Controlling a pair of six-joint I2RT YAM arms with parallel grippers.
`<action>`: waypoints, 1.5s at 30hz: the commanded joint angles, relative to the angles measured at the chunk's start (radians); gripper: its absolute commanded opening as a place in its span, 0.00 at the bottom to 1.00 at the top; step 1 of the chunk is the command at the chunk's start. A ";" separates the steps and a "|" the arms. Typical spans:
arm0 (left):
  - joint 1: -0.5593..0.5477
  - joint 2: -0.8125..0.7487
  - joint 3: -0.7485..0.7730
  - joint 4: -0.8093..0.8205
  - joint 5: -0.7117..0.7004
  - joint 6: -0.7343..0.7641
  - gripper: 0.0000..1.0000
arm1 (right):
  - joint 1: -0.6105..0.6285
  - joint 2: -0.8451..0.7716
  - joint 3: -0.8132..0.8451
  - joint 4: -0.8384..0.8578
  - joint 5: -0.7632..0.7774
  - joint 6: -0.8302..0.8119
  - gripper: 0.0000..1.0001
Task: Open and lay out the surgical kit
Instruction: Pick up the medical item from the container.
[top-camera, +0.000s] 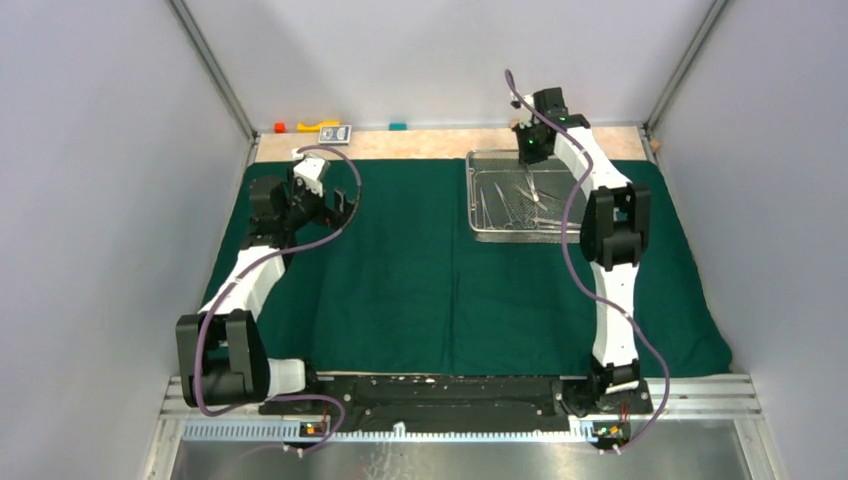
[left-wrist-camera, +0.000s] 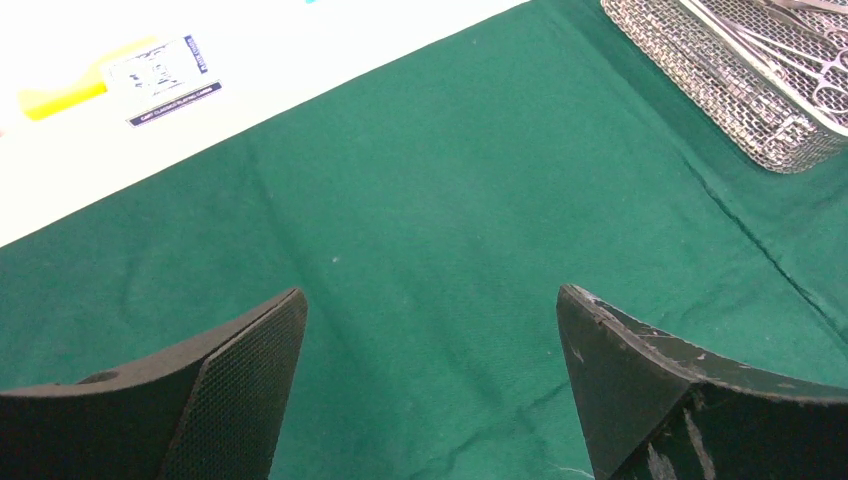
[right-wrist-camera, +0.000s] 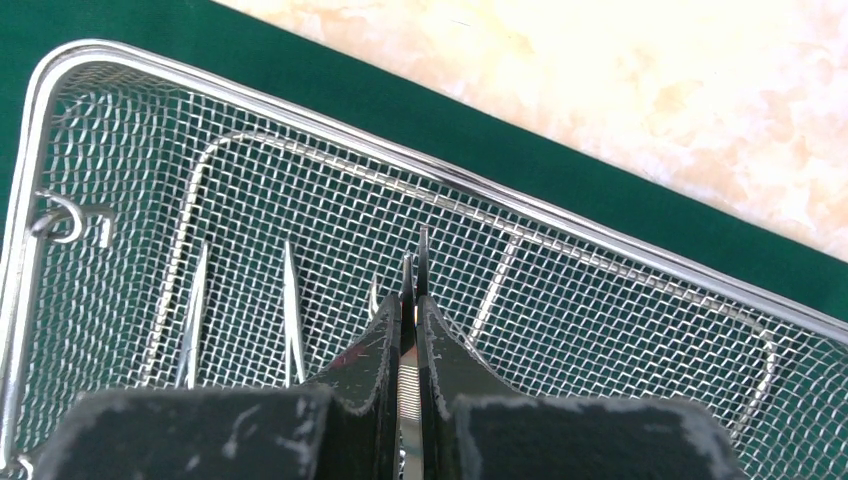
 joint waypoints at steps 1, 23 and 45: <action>-0.018 0.013 0.048 0.034 0.000 -0.007 0.99 | -0.009 -0.102 0.037 0.010 -0.066 0.045 0.00; -0.566 0.275 0.437 -0.171 -0.252 -0.522 0.98 | 0.073 -0.602 -0.894 1.112 -0.645 0.882 0.00; -0.668 0.385 0.631 -0.310 -0.227 -0.629 0.80 | 0.080 -0.639 -0.981 1.214 -0.673 0.906 0.00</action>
